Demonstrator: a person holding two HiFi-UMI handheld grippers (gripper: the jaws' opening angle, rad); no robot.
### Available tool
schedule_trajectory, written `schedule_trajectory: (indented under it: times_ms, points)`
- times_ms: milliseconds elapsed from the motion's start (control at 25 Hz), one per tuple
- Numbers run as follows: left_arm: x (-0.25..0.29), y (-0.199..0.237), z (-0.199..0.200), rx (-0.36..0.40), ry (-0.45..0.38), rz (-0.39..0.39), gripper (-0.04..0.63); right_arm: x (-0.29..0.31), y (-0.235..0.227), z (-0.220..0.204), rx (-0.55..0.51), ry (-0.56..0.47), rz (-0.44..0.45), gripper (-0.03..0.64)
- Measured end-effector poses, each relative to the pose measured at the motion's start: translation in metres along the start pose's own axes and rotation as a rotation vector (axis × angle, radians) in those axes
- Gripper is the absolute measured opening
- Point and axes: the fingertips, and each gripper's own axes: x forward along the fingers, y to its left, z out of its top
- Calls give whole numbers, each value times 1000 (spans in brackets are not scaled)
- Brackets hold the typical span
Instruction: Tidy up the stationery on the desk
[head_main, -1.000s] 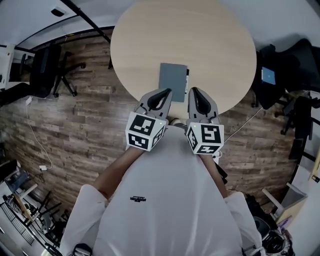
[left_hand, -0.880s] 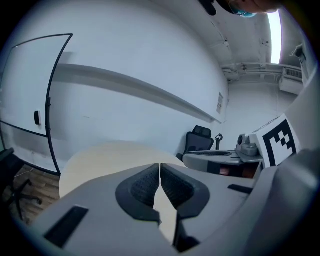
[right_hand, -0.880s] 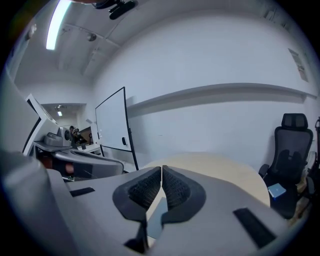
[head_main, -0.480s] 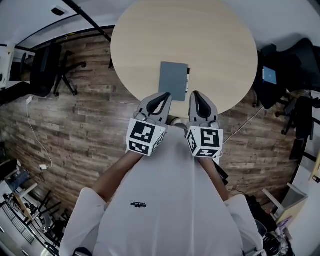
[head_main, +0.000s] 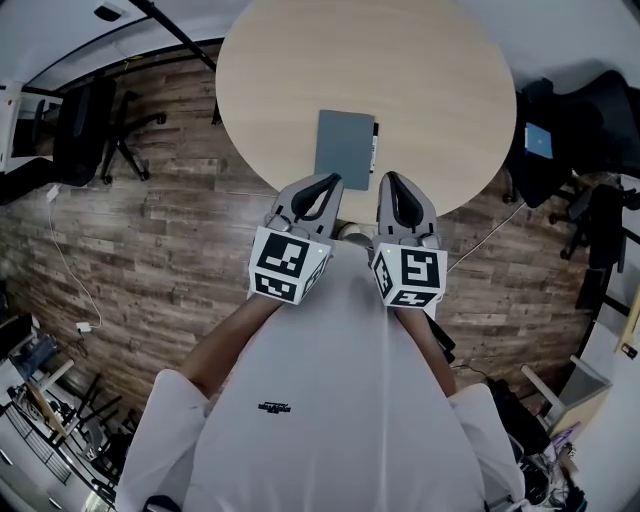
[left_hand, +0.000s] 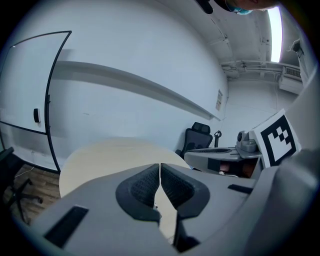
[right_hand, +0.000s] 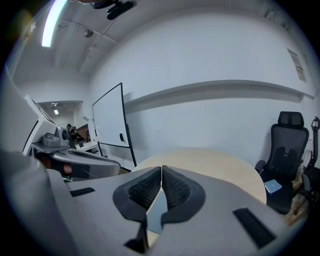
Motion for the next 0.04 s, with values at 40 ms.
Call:
schedule_trajectory:
  times_ms: [40]
  points:
    - [1,2,0,2,-1,-1,26,3,1,-1,-3,0,0,35]
